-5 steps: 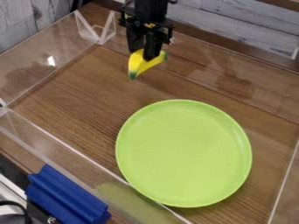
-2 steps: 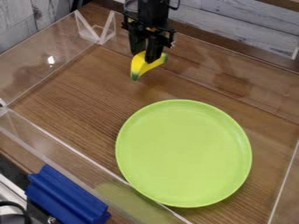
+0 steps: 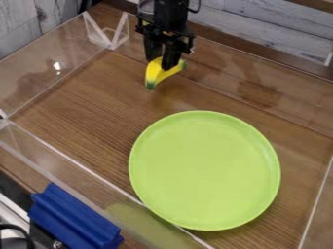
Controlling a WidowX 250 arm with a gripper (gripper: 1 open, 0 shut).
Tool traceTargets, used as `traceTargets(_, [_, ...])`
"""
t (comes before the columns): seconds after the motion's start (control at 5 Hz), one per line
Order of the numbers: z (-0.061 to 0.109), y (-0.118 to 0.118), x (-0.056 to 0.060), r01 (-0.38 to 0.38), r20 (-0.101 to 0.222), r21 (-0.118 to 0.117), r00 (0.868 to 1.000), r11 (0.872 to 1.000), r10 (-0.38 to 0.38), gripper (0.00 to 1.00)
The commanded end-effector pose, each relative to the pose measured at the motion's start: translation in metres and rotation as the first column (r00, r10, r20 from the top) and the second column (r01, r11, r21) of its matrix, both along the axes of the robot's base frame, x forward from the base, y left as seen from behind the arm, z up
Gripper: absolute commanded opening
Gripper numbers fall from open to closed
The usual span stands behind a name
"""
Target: Remove the banana from inside the green plate and put it on the table
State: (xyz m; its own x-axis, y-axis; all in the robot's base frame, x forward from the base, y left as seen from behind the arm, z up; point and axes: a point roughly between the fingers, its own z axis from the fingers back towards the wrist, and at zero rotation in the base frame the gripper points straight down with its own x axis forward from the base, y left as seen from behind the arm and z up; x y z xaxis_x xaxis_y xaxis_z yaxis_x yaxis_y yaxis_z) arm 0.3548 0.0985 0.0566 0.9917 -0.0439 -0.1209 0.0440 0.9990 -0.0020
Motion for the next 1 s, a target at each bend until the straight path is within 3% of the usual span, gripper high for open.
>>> traceTargets(0.0, [0.022,0.007,0.01,-0.005,0.071,0.031,0.997,1.0,0.003,0.0])
traceTargets(0.2, [0.018,0.011,0.01,-0.011,0.066,0.024,0.998,1.0,0.009,1.0])
traceTargets(0.8, [0.002,0.015,0.01,-0.015,0.061,0.003,0.998,1.0,0.014,1.0])
